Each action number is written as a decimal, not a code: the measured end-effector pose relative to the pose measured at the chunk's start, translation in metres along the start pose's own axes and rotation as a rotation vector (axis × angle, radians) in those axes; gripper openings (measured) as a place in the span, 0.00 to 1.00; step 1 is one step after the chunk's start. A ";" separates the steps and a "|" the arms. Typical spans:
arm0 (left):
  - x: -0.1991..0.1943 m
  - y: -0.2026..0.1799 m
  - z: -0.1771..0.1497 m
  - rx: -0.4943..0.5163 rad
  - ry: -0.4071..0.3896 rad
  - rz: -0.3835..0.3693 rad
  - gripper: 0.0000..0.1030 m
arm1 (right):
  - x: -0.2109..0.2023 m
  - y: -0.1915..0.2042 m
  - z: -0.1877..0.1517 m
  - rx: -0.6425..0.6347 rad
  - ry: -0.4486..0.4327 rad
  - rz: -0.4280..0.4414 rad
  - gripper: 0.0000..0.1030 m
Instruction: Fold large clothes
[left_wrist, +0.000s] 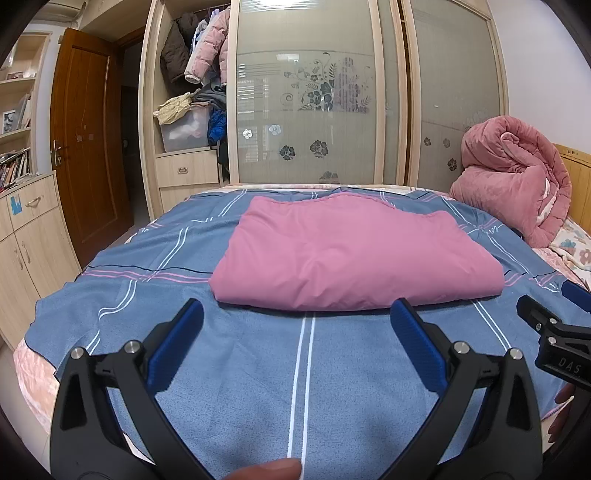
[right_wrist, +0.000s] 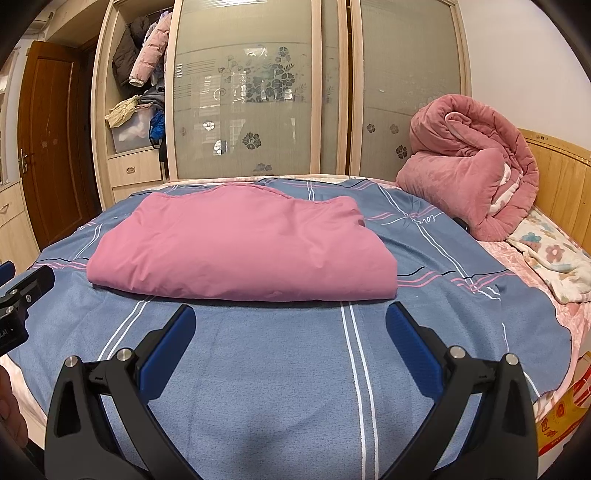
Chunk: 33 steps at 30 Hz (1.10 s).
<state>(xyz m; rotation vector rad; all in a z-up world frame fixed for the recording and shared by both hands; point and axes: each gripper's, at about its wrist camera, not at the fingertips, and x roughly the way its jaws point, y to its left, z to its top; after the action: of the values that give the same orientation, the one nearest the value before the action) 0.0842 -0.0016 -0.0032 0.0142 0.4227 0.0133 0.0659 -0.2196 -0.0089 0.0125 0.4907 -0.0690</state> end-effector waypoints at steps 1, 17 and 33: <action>0.000 0.000 0.000 0.003 -0.001 0.002 0.98 | 0.000 0.000 0.000 -0.001 0.001 0.000 0.99; 0.002 0.000 -0.003 0.004 0.001 0.002 0.98 | 0.001 0.001 0.001 -0.002 0.002 0.002 0.99; 0.002 -0.001 -0.004 0.006 0.003 -0.002 0.98 | 0.001 0.001 0.001 -0.001 0.002 0.001 0.99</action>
<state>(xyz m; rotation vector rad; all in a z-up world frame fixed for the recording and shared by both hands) 0.0839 -0.0027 -0.0078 0.0198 0.4259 0.0095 0.0668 -0.2184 -0.0084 0.0115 0.4924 -0.0673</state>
